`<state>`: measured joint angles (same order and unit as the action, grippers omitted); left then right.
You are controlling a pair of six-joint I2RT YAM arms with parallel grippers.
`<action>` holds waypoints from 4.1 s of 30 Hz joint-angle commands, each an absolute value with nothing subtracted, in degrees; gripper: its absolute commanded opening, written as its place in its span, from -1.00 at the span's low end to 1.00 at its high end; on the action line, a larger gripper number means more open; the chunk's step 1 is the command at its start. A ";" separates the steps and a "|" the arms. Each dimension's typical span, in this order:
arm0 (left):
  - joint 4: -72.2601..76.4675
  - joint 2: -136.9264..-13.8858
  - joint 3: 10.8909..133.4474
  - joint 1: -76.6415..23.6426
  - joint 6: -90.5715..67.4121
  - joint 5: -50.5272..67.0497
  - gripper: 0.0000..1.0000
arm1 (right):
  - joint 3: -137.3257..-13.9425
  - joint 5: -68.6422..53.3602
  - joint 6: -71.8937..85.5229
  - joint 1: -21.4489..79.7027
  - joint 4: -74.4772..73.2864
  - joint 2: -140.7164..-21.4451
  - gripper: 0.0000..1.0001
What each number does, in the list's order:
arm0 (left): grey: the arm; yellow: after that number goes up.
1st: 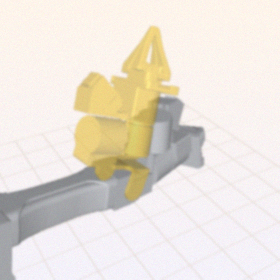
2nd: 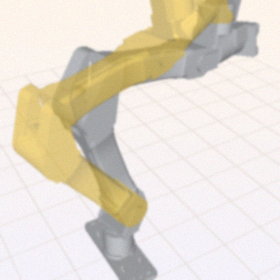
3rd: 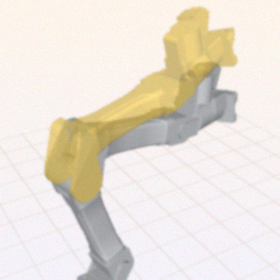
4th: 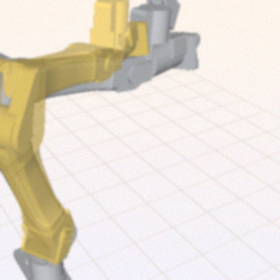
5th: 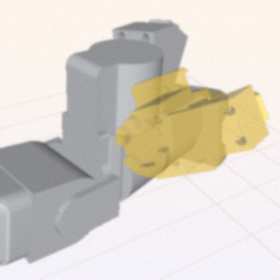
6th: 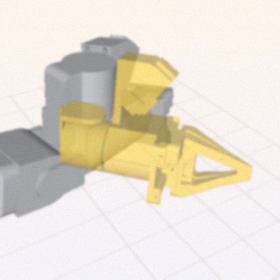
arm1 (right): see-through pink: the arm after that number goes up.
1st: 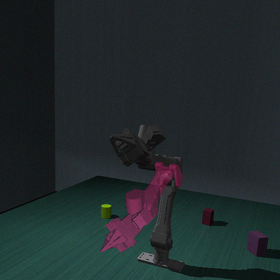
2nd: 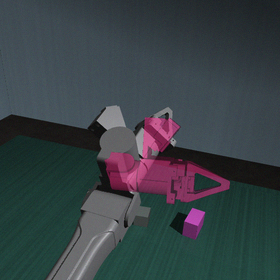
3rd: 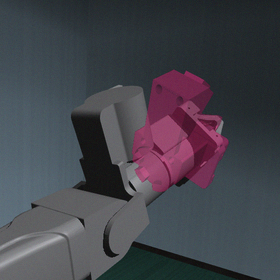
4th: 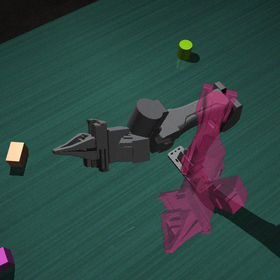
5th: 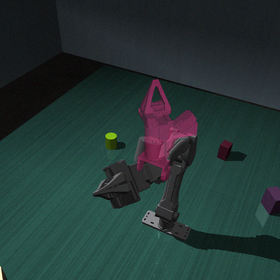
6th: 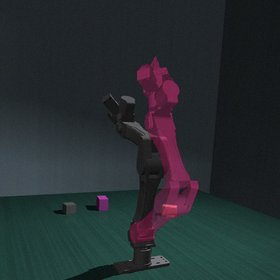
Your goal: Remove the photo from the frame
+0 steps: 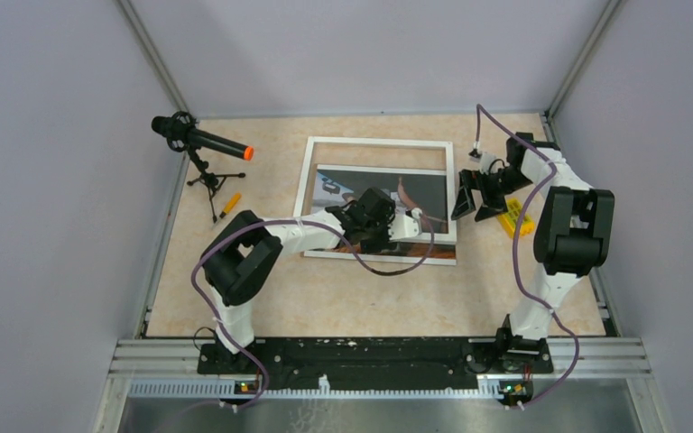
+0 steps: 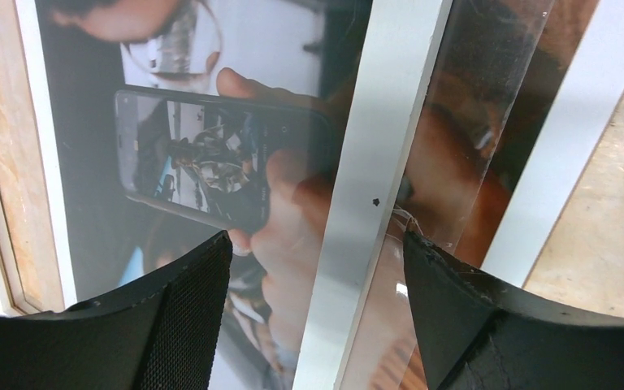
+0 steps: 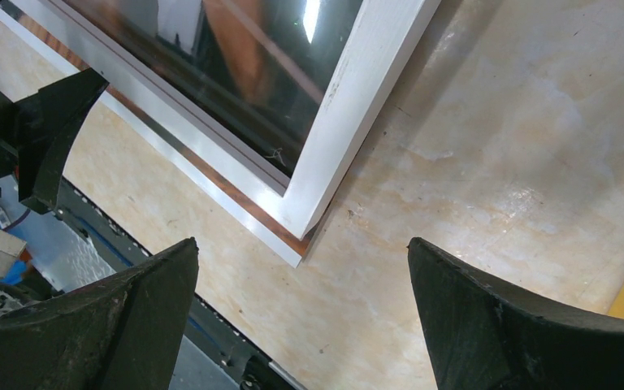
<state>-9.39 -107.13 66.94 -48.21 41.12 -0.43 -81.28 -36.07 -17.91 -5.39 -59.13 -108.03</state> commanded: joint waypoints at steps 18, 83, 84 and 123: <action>-10.79 -104.02 73.49 -42.54 36.23 7.62 0.76 | -76.10 -37.36 -19.91 -5.98 -59.16 -102.62 0.96; -5.47 -91.21 42.18 -9.57 -8.80 45.03 0.54 | -62.39 -48.70 -19.98 -6.24 -52.99 -113.08 0.74; -5.10 -91.28 42.19 -9.60 -9.14 45.61 0.54 | -62.37 -48.74 -19.98 -6.24 -52.93 -113.03 0.74; -2.96 -75.17 41.70 -30.46 25.67 29.04 0.75 | -67.20 -62.54 -29.41 -9.63 -65.68 -110.17 -1.00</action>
